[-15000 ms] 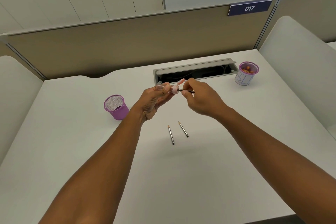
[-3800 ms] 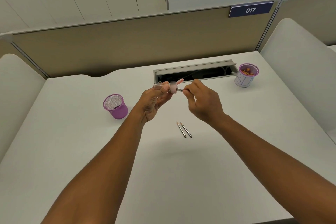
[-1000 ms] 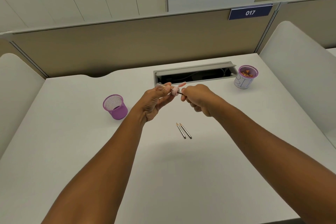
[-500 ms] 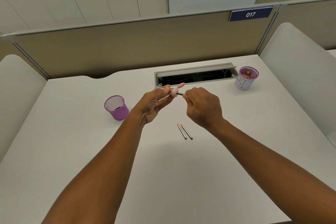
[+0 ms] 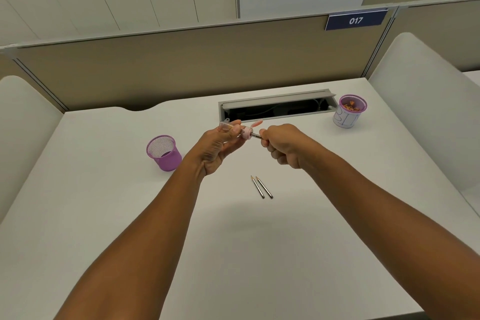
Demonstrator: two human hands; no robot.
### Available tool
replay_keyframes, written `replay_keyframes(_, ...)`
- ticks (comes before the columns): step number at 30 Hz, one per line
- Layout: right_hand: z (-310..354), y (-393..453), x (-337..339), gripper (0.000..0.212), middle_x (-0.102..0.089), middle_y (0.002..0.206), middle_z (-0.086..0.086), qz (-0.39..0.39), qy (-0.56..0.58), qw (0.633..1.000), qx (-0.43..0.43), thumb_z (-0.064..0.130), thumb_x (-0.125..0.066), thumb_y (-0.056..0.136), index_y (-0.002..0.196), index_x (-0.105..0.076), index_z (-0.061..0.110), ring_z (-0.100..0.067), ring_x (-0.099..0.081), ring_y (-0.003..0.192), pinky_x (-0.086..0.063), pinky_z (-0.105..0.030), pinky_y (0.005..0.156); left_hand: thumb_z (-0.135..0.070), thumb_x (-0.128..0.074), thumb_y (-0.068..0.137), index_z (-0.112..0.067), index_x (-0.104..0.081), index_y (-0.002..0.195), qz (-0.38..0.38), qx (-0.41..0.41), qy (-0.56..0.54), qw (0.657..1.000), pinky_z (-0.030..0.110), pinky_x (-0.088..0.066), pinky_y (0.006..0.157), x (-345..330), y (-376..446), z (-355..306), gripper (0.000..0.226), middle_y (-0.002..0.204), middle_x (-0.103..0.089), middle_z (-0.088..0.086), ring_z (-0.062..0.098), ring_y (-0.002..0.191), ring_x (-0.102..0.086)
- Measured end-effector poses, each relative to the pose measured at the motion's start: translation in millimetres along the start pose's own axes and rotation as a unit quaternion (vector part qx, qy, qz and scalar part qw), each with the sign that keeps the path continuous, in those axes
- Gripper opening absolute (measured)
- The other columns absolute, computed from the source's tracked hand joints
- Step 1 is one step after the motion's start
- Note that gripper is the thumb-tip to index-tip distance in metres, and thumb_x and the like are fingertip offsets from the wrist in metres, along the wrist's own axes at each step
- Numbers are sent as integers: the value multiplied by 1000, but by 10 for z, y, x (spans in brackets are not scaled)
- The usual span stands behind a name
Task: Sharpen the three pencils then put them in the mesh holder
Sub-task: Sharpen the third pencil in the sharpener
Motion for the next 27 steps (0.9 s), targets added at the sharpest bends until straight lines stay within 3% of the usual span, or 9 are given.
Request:
replay_keyframes(2,2,3,-15,32,-45,68,-4,-15,-52,998,42,28,-41,97,79,-59,9,-14,-36,56,-30,-24,49,-4,-64,91,-4,-68,108,-6,0,-4,1000,32,-59,86,24,-2,17,18,106,-73,10,24,95,-72)
replay_keyframes(5,12,-2,-57,36,-55,82,-2,-56,-160,968,188,35,-37,101,95,-60,9,-13,-47,69,-37,-28,60,-7,-65,91,-5,-70,105,-13,-4,-2,1000,30,-60,82,48,-4,37,15,110,-70,14,26,97,-70)
replay_keyframes(10,-99,-23,-94,16,-56,81,-1,-194,-329,818,430,25,-46,99,92,-55,13,-21,-49,64,-28,-21,49,-9,-64,91,-6,-73,95,-20,-1,-11,1000,29,-62,76,54,-22,55,10,105,-69,14,24,90,-72)
replay_keyframes(12,-127,-48,-94,13,-55,75,-1,-239,-368,762,476,19,-53,94,84,-58,12,-20,-46,57,-19,-19,45,-10,-65,91,-6,-73,95,-20,3,-8,1000,28,-62,75,43,-21,79,10,108,-68,16,25,90,-71)
replay_keyframes(14,-108,-68,-88,11,-56,67,-2,-274,-372,739,490,14,-59,87,77,-60,12,-19,-45,53,-15,-21,45,-10,-65,91,-6,-73,94,-22,8,-7,1000,28,-62,74,33,-12,103,10,111,-67,18,26,91,-71)
replay_keyframes(17,-71,-102,-100,15,-60,66,-2,-292,-357,767,445,17,-55,90,80,-63,11,-21,-49,53,-14,-19,46,-10,-66,90,-5,-72,100,-18,8,1,1000,29,-61,79,27,13,124,12,119,-65,19,26,95,-70)
replay_keyframes(21,18,-50,-100,25,-58,77,-3,-224,-350,872,257,25,-46,95,94,-66,11,-23,-48,70,-29,-26,54,-8,-63,92,-3,-66,114,-4,8,-5,1000,31,-59,87,33,37,139,23,113,-69,13,23,94,-71)
replay_keyframes(24,1,66,-36,28,-52,69,-3,-86,-79,990,75,21,-45,93,76,-63,9,-18,-43,57,-32,-27,49,-3,-61,93,-2,-65,115,8,5,4,1000,31,-57,89,11,35,125,23,100,-76,5,21,92,-73)
replay_keyframes(27,-48,51,-32,34,-39,53,1,27,65,997,-41,19,-39,98,72,-58,9,-9,-26,40,-21,-20,34,-2,-59,94,-3,-64,113,19,2,26,999,32,-56,91,-2,31,94,20,93,-78,1,20,90,-73)
Point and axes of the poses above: each hand's wrist, its own y-axis towards the middle knuckle, its own x-axis out of the back of the hand, z = x × y, the point moved 4 cm from there along y, towards the middle knuckle
